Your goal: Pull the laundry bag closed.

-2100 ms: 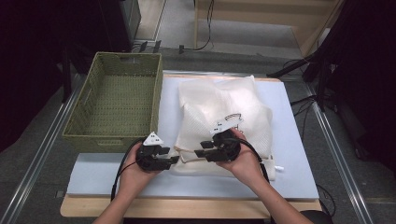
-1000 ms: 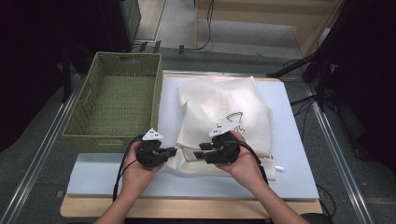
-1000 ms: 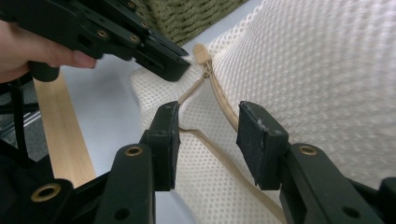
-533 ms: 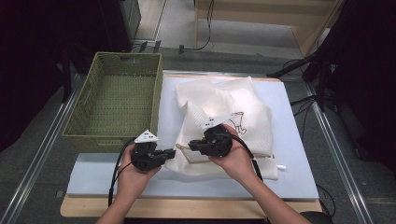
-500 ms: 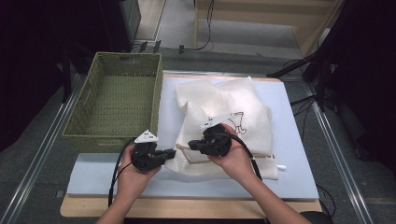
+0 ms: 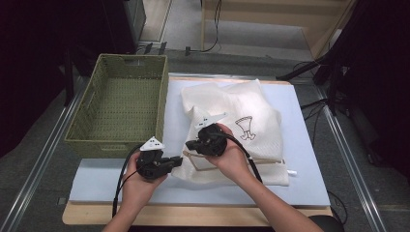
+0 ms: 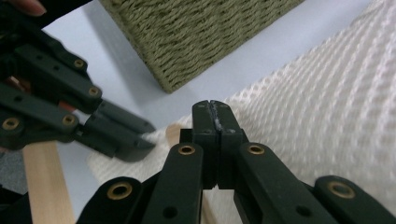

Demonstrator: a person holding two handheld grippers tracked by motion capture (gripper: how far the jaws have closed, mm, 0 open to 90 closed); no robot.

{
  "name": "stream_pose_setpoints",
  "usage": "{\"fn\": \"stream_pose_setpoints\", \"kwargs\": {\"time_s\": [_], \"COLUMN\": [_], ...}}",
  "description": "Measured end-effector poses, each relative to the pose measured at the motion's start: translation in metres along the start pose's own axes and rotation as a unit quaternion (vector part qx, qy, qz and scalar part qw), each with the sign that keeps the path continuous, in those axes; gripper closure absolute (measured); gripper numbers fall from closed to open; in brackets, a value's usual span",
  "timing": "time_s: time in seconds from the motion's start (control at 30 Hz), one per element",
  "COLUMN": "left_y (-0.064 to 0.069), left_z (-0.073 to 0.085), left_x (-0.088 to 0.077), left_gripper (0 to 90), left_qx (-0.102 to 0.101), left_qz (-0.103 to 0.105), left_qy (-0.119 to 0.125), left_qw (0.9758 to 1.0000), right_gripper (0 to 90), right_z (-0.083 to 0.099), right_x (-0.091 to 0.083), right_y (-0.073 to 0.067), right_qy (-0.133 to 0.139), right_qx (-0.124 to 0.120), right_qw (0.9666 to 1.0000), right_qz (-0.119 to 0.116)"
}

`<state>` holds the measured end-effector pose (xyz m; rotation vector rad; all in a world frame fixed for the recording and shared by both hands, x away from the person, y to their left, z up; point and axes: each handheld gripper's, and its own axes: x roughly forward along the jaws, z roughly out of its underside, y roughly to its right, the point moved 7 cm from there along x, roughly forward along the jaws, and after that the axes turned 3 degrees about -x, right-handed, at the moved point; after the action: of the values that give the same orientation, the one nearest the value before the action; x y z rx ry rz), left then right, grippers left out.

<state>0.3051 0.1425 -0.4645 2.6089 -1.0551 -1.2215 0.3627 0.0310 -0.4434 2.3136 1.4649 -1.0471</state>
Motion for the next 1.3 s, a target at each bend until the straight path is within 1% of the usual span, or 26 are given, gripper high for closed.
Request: {"fn": "stream_pose_setpoints", "kwargs": {"time_s": [0.1,0.17,0.23,0.3,0.4,0.43,0.47,0.57,0.67,0.8,0.87,0.93,1.07,1.3], "left_y": [0.002,0.002,0.003,0.004,0.003,0.003,0.002,0.001,0.0,-0.001,-0.001,-0.002,-0.002,-0.004], "left_z": [0.0,0.0,0.0,-0.001,0.0,0.001,0.001,0.0,0.0,0.0,0.0,0.0,0.0,-0.001], "left_x": [0.001,0.001,0.0,0.0,0.0,0.0,0.0,0.0,-0.001,-0.001,-0.001,-0.001,-0.001,-0.002], "left_gripper": [87.4,87.5,87.5,87.5,87.5,87.5,87.5,87.5,87.5,87.4,87.3,87.2,87.2,87.2], "left_qx": [0.001,-0.001,-0.003,-0.001,0.002,0.003,0.006,0.003,0.001,0.001,0.002,0.003,0.002,-0.002], "left_qz": [-0.001,0.0,0.002,0.002,0.001,0.001,-0.001,0.0,-0.002,-0.001,-0.001,-0.001,-0.002,-0.002], "left_qy": [0.002,0.002,0.006,0.01,0.007,0.004,0.001,0.005,0.009,0.009,0.009,0.007,0.008,0.011], "left_qw": [1.0,1.0,1.0,1.0,1.0,1.0,1.0,1.0,1.0,1.0,1.0,1.0,1.0,0.9999], "right_gripper": [90.0,90.0,90.0,90.0,90.0,90.0,90.0,90.0,90.0,90.0,90.0,88.0,87.0,83.5], "right_z": [-0.003,-0.003,-0.002,0.0,0.002,0.002,0.003,0.003,0.005,0.008,0.008,0.006,0.007,0.022], "right_x": [0.004,0.007,0.01,0.012,0.016,0.017,0.017,0.015,0.013,0.011,0.008,0.004,-0.005,-0.021], "right_y": [0.001,0.001,0.002,0.001,0.0,-0.001,-0.002,-0.006,-0.007,-0.007,-0.006,-0.005,-0.003,-0.003], "right_qy": [0.0,-0.005,-0.005,-0.008,-0.011,-0.012,-0.012,-0.013,-0.017,-0.02,-0.02,-0.014,-0.01,-0.012], "right_qx": [0.001,0.0,-0.005,-0.006,-0.008,-0.004,-0.005,-0.007,-0.013,-0.013,-0.017,-0.013,-0.005,-0.006], "right_qw": [1.0,1.0,0.9999,0.9999,0.9997,0.9995,0.9992,0.9981,0.998,0.9982,0.9986,0.9987,0.999,0.9993], "right_qz": [-0.003,-0.005,-0.008,-0.012,-0.022,-0.03,-0.037,-0.06,-0.059,-0.055,-0.046,-0.047,-0.044,-0.036]}}
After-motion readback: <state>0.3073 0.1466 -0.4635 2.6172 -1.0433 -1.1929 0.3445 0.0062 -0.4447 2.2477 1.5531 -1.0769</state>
